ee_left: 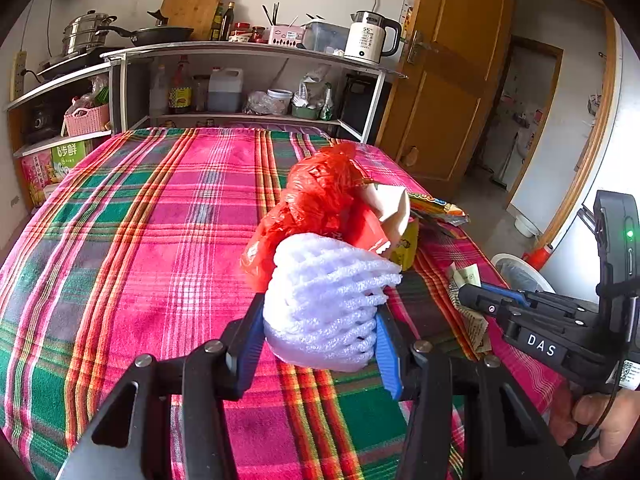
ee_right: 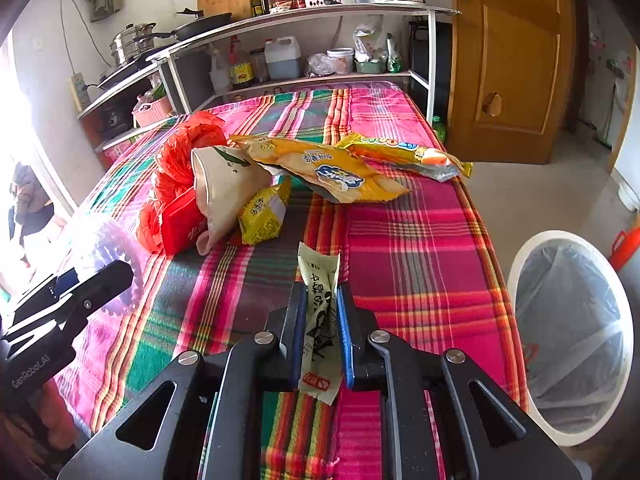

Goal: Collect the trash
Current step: 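Grasp the white foam net with the left tool while the right tool grasps the paper sachet, then carry the foam net and sachet over the white bin and open both tools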

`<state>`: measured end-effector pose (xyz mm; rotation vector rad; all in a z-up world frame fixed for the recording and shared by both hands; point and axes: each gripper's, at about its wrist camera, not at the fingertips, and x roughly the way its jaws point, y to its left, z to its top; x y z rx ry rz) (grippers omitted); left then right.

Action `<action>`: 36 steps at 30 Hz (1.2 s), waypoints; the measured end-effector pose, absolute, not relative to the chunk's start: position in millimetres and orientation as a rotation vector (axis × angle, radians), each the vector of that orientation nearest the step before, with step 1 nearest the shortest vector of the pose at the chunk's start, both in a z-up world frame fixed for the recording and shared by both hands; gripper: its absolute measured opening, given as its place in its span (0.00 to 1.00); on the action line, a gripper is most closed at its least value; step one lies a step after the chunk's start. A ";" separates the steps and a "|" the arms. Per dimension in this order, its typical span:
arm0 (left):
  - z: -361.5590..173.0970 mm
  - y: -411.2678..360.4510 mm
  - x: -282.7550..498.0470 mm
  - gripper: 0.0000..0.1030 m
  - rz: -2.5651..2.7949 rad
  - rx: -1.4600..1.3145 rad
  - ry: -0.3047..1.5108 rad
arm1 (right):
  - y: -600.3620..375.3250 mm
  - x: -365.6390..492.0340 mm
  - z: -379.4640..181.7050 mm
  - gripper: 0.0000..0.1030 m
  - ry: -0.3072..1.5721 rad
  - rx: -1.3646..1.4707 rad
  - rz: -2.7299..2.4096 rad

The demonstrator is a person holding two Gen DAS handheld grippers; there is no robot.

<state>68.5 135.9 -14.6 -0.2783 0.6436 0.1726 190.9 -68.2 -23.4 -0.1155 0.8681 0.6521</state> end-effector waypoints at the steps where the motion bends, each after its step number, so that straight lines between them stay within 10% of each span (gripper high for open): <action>1: -14.0 134.7 68.1 0.50 0.173 -0.278 0.644 | -69.6 190.2 -22.6 0.13 0.867 -0.112 0.655; 36: 16.5 12.0 110.3 0.50 -0.068 -0.147 0.643 | -224.1 184.1 6.2 0.12 0.785 0.069 0.466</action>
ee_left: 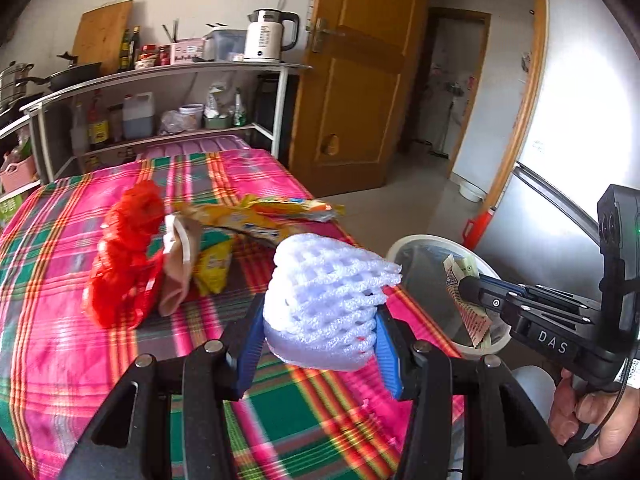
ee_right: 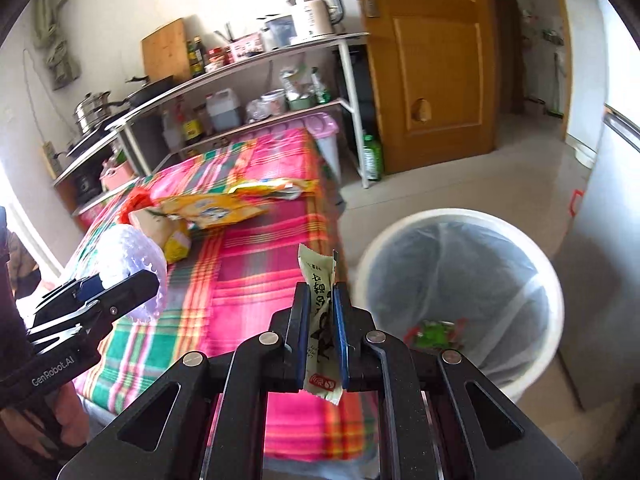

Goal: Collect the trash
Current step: 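Carry the foam net and sachet over the white bin and open both tools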

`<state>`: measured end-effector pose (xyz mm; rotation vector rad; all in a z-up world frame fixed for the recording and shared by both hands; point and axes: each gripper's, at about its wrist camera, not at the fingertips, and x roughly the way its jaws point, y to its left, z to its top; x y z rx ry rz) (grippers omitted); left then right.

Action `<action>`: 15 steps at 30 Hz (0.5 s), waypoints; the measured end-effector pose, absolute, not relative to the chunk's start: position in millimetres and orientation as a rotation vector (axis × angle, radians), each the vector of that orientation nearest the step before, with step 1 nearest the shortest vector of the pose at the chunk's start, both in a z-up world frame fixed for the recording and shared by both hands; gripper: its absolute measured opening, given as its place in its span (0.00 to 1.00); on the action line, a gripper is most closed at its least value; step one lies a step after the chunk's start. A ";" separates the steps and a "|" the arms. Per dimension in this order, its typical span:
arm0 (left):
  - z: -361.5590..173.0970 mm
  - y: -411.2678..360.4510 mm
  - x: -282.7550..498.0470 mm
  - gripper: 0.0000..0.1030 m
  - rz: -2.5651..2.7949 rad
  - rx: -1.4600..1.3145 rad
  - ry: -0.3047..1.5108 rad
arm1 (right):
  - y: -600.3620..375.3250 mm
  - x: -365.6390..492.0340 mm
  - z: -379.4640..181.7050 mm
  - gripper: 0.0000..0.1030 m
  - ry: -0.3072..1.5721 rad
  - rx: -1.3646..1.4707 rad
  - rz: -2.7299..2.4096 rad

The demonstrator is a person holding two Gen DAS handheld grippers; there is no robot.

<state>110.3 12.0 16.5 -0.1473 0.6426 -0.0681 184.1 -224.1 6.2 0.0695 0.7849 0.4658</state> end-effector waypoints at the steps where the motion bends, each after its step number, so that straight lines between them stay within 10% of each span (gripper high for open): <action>1: 17.0 6.3 113.3 0.50 -0.080 -0.140 0.643 | -229.3 184.6 5.7 0.12 0.785 0.075 0.456; 15: 17.4 -63.0 155.1 0.50 -0.223 -0.073 0.654 | -290.1 200.4 -11.4 0.12 0.815 0.146 0.344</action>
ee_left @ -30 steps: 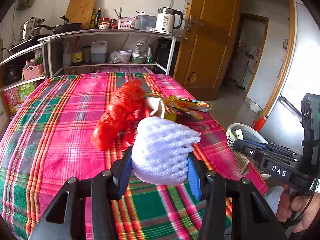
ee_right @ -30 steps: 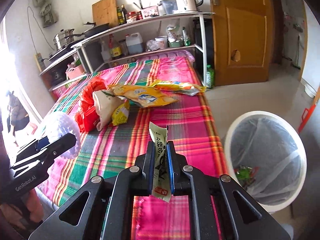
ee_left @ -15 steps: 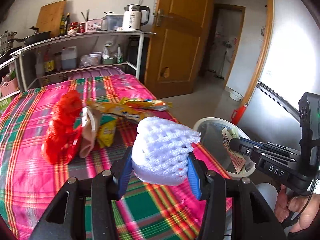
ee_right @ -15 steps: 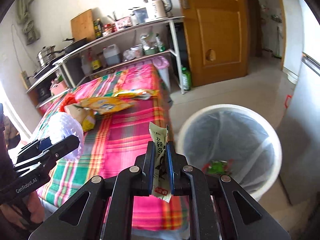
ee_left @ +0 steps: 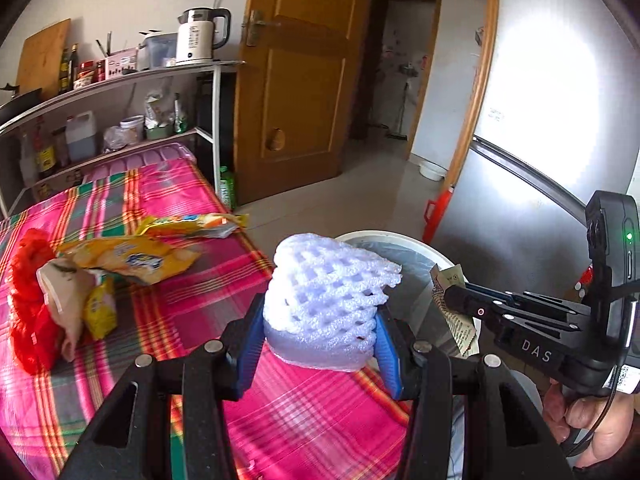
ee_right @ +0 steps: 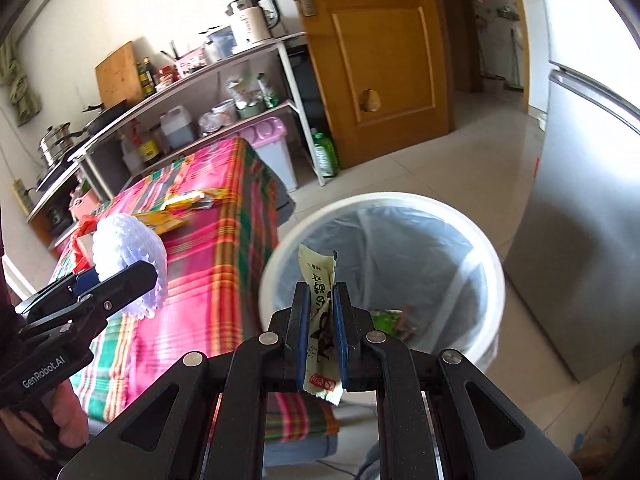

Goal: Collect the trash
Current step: 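Carry the foam net and sachet over the white bin and open both tools, then move both tools back over the table toward the red bag and chip bag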

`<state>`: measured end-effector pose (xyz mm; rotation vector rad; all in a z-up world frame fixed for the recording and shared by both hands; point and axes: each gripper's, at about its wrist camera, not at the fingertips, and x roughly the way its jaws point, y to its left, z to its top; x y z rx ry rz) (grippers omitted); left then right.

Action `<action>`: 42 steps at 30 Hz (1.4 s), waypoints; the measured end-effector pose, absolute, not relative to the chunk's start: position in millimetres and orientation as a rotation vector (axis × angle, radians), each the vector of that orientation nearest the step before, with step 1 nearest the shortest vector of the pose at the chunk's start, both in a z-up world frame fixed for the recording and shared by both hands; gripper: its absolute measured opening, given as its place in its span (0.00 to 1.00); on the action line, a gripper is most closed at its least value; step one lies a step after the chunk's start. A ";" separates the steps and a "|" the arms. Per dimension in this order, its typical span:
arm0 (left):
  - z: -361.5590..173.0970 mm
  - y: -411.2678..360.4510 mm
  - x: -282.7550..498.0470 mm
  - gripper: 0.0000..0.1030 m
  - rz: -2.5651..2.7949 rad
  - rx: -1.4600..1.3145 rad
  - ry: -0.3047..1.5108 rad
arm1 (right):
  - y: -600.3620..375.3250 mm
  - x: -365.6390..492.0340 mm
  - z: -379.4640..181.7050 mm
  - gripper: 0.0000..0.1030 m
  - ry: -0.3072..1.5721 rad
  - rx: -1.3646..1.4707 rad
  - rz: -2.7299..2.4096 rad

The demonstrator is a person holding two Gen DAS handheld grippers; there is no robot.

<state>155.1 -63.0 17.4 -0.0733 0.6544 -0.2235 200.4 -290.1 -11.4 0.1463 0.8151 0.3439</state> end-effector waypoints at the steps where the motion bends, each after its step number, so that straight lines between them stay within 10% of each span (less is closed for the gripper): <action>1: 16.6 -66.7 158.0 0.50 -0.234 -0.071 0.655 | -293.3 201.6 -13.6 0.12 0.820 0.151 0.339; 42: -11.0 -107.6 200.3 0.64 -0.334 -0.111 0.720 | -323.6 218.4 -33.5 0.35 0.862 0.205 0.288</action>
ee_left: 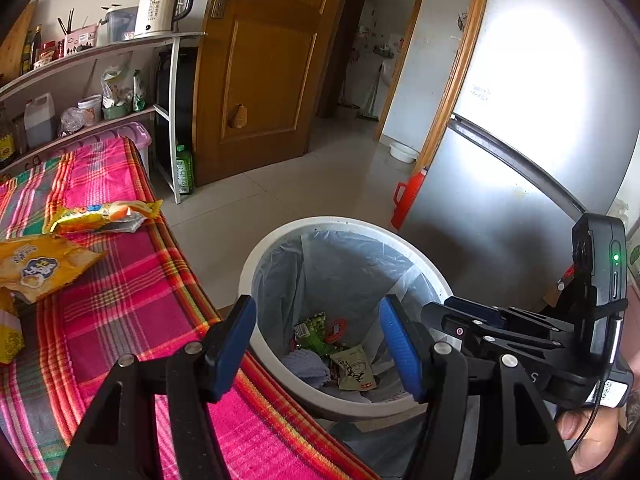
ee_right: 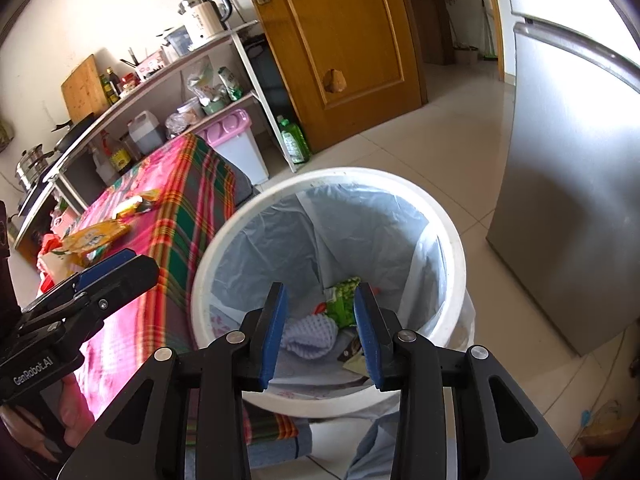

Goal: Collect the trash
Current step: 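Move both tools back over the table toward the red bag and chip bag, then grasp the red plastic bag with the left tool while the right tool grasps the yellow chip bag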

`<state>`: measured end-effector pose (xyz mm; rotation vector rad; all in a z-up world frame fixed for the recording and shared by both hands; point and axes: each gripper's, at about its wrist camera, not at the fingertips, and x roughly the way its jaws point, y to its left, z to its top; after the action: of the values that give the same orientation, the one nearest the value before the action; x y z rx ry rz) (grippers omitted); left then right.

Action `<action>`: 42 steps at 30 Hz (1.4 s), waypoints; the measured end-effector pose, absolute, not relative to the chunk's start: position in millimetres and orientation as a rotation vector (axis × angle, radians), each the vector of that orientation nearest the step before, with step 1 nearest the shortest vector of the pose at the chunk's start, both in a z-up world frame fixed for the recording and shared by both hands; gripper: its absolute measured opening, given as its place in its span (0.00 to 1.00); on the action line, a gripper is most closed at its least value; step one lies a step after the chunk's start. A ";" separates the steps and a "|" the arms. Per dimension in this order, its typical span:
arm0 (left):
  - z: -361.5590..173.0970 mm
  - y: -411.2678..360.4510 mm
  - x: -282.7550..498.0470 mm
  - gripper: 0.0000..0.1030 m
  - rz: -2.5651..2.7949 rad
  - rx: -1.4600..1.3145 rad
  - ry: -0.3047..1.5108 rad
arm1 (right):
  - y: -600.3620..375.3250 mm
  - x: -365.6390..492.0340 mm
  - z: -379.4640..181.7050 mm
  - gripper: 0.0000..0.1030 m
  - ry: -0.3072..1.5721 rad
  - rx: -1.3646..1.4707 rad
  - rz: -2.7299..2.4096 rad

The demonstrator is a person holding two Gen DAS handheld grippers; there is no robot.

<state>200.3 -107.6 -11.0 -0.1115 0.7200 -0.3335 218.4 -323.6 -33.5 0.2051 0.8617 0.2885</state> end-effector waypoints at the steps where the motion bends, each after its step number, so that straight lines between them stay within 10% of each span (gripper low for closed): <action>1: -8.7 -106.0 196.7 0.64 -0.329 -0.110 0.711 | -322.8 216.3 -31.2 0.35 0.855 0.201 0.291; 42: 31.5 77.9 89.0 0.64 0.069 -0.198 0.515 | -143.9 175.7 20.9 0.48 0.697 -0.094 0.664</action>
<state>89.0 77.9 31.5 -0.1984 0.5149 0.0690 175.7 -143.9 20.9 -0.0940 0.6966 0.6640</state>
